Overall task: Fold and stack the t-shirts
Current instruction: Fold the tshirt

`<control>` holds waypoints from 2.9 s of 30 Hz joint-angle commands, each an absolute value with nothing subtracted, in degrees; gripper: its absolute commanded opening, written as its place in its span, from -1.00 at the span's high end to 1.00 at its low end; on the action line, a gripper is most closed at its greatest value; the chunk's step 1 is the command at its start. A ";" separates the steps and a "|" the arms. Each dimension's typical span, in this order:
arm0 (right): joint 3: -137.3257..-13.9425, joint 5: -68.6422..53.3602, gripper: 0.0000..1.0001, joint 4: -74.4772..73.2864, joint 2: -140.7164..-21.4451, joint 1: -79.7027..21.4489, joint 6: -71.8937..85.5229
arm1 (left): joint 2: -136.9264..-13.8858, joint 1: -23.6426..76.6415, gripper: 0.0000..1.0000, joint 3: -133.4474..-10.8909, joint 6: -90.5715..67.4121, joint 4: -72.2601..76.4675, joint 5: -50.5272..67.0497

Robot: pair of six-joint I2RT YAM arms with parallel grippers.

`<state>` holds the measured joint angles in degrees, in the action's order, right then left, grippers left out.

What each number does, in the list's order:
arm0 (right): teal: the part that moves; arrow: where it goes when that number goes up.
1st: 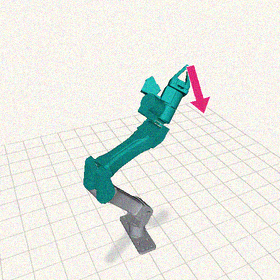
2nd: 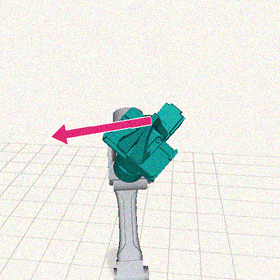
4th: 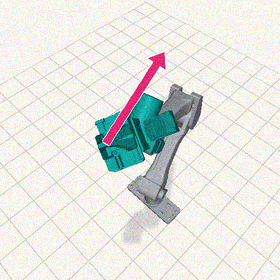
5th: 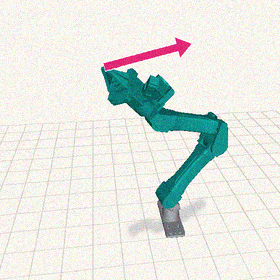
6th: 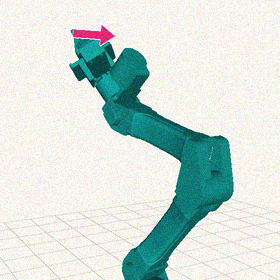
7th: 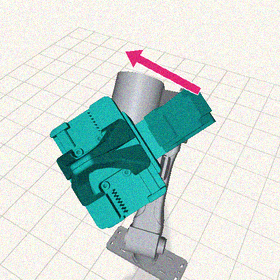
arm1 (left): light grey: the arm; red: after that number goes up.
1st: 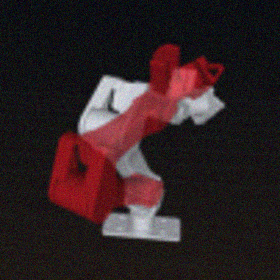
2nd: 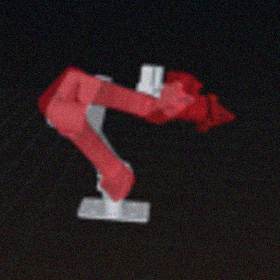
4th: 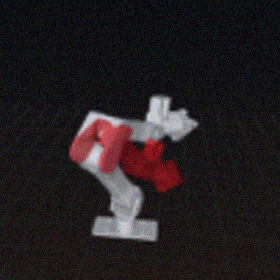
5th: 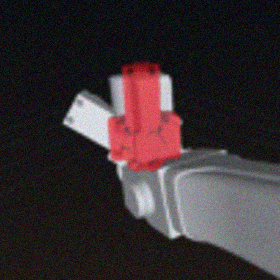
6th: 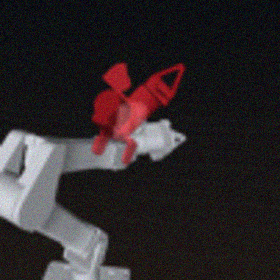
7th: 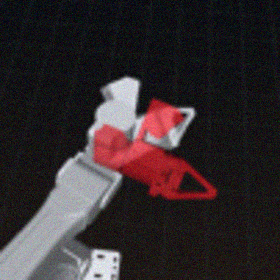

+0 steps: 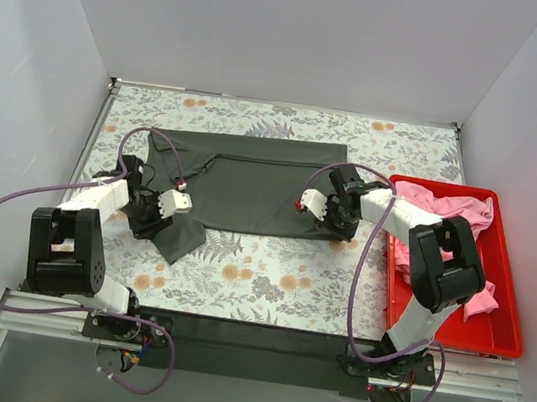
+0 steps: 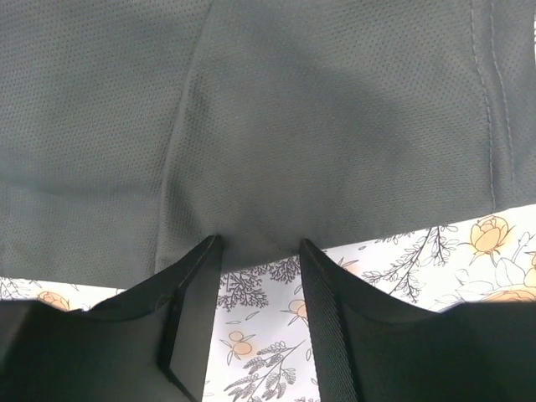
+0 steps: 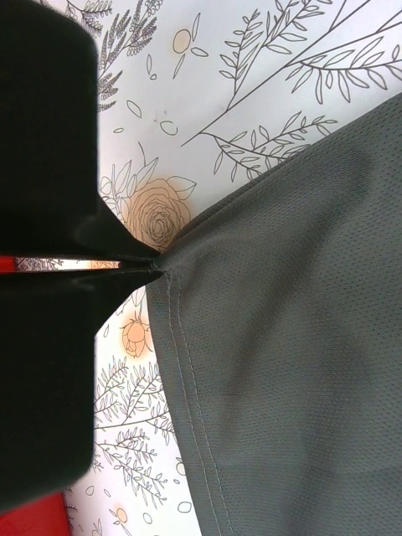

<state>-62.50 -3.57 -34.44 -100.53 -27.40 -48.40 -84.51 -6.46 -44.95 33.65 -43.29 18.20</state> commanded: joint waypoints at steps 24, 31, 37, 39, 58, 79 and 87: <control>-69.77 -6.68 0.97 -43.33 -95.18 -23.91 -51.41 | -86.12 -8.61 1.00 -62.92 33.75 -61.70 23.47; -78.73 -5.01 0.97 -44.74 -101.94 -21.36 -54.57 | -93.15 -8.70 1.00 -72.67 28.75 -59.41 23.99; -85.42 -3.52 0.97 -45.70 -108.35 -20.30 -56.69 | -100.80 -8.35 1.00 -81.73 26.63 -58.62 23.91; -87.27 -3.25 0.97 -45.79 -109.59 -20.13 -57.04 | -102.99 -8.35 1.00 -83.92 26.37 -57.92 23.56; -95.27 -1.76 0.97 -45.70 -118.47 -18.98 -58.89 | -111.27 -6.59 1.00 -89.30 23.82 -53.53 21.71; -96.59 -1.67 0.97 -45.79 -120.06 -18.81 -59.06 | -115.40 -4.92 1.00 -93.08 23.82 -52.65 20.21; -96.24 -1.41 0.97 -45.79 -120.15 -18.81 -59.06 | -116.45 -4.31 1.00 -94.66 23.91 -52.56 19.78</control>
<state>-94.52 -1.85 -44.97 -119.57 -19.11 -56.86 -116.92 -4.75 -92.33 23.57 -53.39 19.90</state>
